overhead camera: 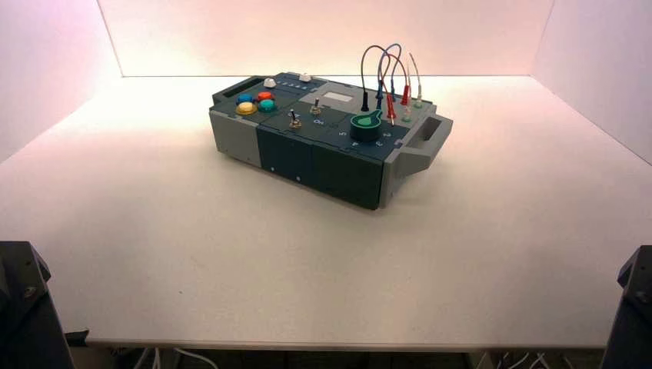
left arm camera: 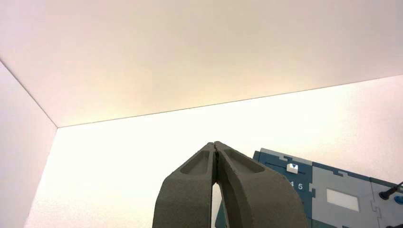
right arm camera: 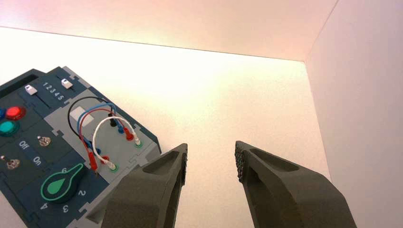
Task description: Insert the red wire.
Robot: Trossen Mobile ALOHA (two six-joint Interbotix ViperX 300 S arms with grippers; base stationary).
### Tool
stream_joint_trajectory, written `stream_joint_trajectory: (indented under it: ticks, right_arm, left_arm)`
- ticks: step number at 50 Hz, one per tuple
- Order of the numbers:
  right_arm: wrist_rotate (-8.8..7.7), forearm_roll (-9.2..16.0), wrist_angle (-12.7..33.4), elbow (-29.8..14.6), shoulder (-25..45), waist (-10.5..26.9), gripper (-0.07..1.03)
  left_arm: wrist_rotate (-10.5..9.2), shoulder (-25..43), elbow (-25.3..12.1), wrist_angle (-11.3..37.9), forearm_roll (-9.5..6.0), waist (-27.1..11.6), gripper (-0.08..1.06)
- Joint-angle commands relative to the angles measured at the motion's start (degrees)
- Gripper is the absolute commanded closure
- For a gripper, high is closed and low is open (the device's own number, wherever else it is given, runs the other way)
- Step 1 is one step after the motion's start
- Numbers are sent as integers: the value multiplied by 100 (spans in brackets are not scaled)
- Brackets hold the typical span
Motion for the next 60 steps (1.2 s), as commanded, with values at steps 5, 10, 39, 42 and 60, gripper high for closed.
stream_joint_trajectory:
  ticks: [5,10,39,42,60]
  right_arm:
    - [0,-9,-79,-97,-44,-44,42]
    - [0,-9,-88,-62,-62,-44,42]
    - [-53,439,888,-527,26,0,42]
    - [-114,448,1204,-694,79,0,42]
    - [-448,545,2988,-1775,589,334,42]
  left_arm:
    - [35,-79,-79,-26,9,18,101]
    - [35,-88,-79,-26,9,18,101]
    - [18,26,-562,1213,9,-79,101]
    - [35,70,-642,1415,9,-132,101]
    - [272,176,-967,2259,9,-299,101]
